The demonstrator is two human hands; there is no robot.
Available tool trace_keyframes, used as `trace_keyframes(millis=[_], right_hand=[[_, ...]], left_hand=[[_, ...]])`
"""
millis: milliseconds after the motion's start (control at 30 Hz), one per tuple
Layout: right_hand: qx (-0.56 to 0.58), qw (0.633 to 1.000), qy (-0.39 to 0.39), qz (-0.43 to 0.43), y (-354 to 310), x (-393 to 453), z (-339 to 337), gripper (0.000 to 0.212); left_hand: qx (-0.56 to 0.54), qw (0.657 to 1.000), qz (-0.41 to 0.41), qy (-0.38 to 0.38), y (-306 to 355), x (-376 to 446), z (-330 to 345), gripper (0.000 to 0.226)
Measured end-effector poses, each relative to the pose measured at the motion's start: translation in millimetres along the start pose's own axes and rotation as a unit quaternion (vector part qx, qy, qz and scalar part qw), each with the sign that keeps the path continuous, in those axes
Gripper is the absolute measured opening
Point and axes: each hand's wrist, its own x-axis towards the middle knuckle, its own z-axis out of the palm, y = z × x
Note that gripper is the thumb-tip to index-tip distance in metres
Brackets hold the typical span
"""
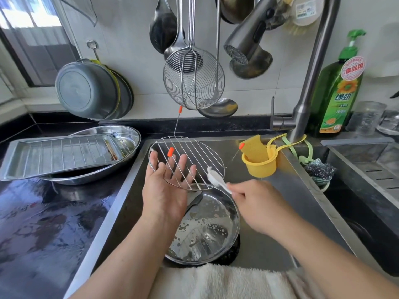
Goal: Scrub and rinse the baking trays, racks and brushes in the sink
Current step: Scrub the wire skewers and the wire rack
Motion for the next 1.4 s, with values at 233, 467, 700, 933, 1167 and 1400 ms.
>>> trace_keyframes(millis=[233, 467, 700, 933, 1167, 1400], right_hand=[[0.05, 0.998, -0.003, -0.034, 4, 3, -2, 0.036], [0.053, 0.995, 0.013, -0.078, 2, 0, -1, 0.035], [0.086, 0.992, -0.012, -0.095, 4, -1, 0, 0.033], [0.07, 0.993, 0.014, -0.093, 8, 3, -6, 0.033], [0.044, 0.991, 0.017, -0.124, -2, -7, -29, 0.031], [0.068, 0.997, 0.017, -0.039, 45, 12, -58, 0.031]], left_hand=[[-0.045, 0.999, 0.005, -0.002, 9, 4, -3, 0.033], [-0.082, 0.996, 0.011, 0.026, 15, 7, -6, 0.034], [-0.055, 0.998, 0.004, 0.014, 11, 6, -2, 0.04], [0.033, 0.999, -0.018, 0.003, 4, 0, 3, 0.028], [0.164, 0.983, -0.066, 0.054, 7, -1, -2, 0.025], [0.307, 0.939, -0.154, -0.003, 11, -13, 10, 0.027]])
